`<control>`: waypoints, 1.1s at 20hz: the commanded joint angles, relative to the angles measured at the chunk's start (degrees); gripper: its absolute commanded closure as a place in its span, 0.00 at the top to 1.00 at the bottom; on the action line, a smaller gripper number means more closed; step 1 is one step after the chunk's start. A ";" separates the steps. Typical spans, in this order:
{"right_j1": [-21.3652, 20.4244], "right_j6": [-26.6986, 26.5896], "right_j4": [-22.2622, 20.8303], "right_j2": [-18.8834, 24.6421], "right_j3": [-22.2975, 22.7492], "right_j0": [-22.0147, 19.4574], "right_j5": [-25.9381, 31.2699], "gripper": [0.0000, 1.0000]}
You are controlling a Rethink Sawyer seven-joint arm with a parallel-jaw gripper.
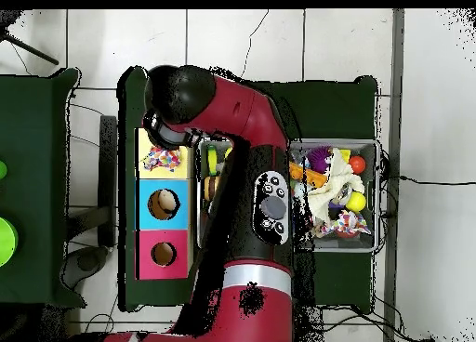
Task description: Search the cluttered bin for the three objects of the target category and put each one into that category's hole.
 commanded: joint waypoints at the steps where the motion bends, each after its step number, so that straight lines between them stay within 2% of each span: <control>1: 4.10 8.37 -1.29 3.62 3.55 -0.56 -6.88 0.00; 6: 5.82 8.33 -1.12 3.95 3.34 -0.71 -8.79 0.00; 11: 8.36 10.08 -0.78 3.96 0.74 0.14 -8.47 0.00; 16: 8.94 9.22 1.64 6.57 2.63 -0.39 -10.14 0.00; 22: 2.57 10.31 4.58 7.31 6.81 0.51 -5.40 0.00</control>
